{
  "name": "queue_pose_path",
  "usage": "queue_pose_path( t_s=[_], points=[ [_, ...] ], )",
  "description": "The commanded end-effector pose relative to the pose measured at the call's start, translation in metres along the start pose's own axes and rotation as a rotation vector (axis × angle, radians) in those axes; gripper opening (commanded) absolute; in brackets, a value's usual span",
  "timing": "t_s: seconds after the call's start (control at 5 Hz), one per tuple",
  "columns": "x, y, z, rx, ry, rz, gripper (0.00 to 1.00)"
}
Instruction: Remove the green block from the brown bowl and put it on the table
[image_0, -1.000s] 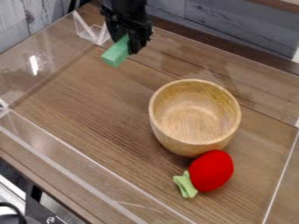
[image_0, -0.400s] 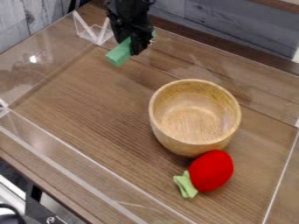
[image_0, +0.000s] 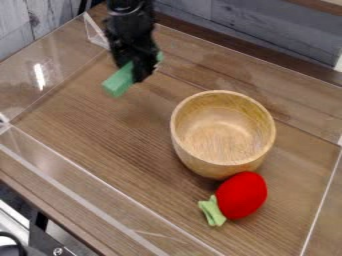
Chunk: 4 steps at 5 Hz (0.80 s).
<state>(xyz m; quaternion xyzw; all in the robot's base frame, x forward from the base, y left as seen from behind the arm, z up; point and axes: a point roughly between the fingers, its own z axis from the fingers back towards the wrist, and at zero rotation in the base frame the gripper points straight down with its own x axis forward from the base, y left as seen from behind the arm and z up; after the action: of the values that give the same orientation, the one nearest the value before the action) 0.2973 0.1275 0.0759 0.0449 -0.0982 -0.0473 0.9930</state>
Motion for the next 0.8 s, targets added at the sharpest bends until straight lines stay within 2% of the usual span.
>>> queue_pose_path(
  t_s=[0.0,0.4,0.6],
  points=[
    [-0.023,0.008,0.013,0.03,-0.037,0.024,0.0],
    [-0.056,-0.007,-0.015,0.027,-0.007,0.045,0.0],
    [-0.067,-0.011,-0.028,0.012,0.002,0.029,0.0]
  ],
)
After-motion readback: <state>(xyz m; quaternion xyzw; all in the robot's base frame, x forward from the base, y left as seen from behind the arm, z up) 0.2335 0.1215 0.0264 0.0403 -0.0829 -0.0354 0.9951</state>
